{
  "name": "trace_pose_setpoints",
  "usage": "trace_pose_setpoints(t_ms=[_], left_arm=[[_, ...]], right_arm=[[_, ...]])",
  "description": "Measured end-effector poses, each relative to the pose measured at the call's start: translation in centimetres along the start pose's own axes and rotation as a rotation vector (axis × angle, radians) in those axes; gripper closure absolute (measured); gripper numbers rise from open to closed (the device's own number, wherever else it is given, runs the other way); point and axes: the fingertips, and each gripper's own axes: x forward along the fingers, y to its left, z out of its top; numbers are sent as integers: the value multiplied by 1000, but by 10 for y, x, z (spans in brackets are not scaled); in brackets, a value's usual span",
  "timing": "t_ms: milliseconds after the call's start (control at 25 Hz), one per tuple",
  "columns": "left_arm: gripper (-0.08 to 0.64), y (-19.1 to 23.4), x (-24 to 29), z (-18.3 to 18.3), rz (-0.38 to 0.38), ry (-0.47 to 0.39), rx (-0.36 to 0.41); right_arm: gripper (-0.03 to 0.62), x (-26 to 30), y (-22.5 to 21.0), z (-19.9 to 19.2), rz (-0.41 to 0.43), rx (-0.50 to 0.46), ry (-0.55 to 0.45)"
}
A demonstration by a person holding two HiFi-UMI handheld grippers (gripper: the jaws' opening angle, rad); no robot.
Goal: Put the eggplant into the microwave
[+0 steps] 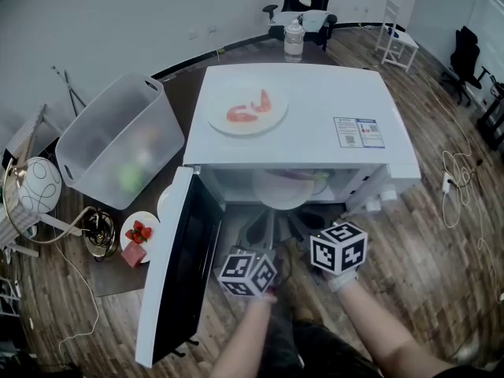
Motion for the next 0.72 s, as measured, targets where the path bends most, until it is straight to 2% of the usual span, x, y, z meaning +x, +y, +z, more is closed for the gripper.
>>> trace_pose_setpoints(t_ms=[360,720], left_arm=[[563,-3,10,-2,-45,37,3],[563,2,19,0,-54,54,-4]], right_arm=[[588,14,0,8,-2,45,-16],[588,24,-3,15,-8,82,-36]])
